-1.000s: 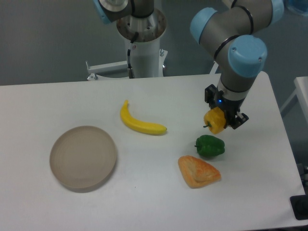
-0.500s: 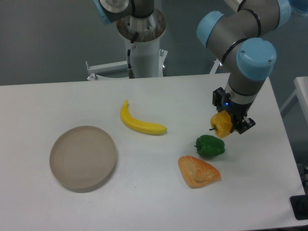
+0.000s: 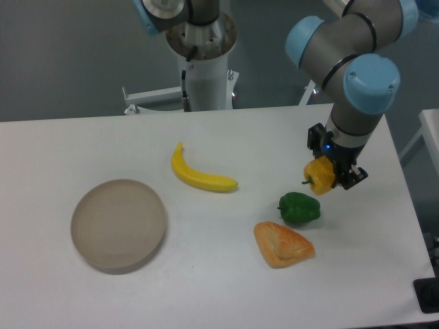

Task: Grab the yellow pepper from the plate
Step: 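Hold the yellow pepper raised above the green pepper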

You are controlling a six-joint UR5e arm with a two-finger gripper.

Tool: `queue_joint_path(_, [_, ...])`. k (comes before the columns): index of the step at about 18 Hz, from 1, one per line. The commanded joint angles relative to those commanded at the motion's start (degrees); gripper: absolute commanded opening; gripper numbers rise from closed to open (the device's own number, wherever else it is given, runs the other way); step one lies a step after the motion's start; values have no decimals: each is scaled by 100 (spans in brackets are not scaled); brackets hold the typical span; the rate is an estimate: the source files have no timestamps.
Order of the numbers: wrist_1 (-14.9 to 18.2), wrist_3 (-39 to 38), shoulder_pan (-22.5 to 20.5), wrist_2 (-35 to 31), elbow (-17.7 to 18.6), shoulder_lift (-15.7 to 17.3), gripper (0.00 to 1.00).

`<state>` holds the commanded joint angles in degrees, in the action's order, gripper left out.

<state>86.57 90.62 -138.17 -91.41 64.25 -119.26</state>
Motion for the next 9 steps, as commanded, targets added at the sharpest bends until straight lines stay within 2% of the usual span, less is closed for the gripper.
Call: queue_joint_path(9, [-18,-35,36,88,-9,-106,12])
